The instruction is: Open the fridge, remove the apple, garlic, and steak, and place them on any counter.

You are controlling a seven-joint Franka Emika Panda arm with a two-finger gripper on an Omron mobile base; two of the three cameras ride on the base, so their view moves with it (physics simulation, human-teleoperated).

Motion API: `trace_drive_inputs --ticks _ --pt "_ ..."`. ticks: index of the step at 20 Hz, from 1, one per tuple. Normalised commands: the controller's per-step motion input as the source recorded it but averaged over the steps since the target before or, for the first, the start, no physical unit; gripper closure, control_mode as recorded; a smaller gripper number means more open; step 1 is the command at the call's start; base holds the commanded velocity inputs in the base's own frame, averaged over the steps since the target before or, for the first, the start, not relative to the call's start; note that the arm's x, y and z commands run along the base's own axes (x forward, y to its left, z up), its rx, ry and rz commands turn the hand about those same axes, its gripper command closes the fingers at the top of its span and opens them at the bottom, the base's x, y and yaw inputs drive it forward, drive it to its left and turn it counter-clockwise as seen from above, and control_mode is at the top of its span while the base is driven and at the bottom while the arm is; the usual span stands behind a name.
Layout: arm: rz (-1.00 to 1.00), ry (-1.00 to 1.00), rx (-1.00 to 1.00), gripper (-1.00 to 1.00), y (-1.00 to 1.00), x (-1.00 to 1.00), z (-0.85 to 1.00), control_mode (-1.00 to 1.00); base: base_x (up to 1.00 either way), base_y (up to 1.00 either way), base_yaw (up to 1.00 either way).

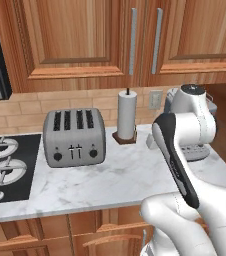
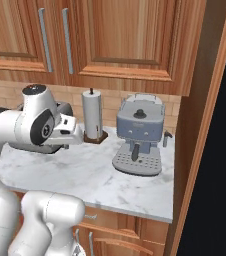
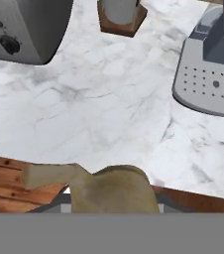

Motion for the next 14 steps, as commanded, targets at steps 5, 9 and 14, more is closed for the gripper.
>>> trace_drive_inputs --ticks 5,9,14 --pt "0.06 0.0 0.02 1.0 0.0 0.51 -0.69 -1.0 0.0 0.0 0.0" --pt "0.04 0.01 0.0 1.0 0.0 0.54 -0.56 -1.0 0.0 0.0 0.0" --pt "0.02 0.04 0.0 1.0 0.0 0.51 -0.52 -1.0 0.0 0.0 0.0"
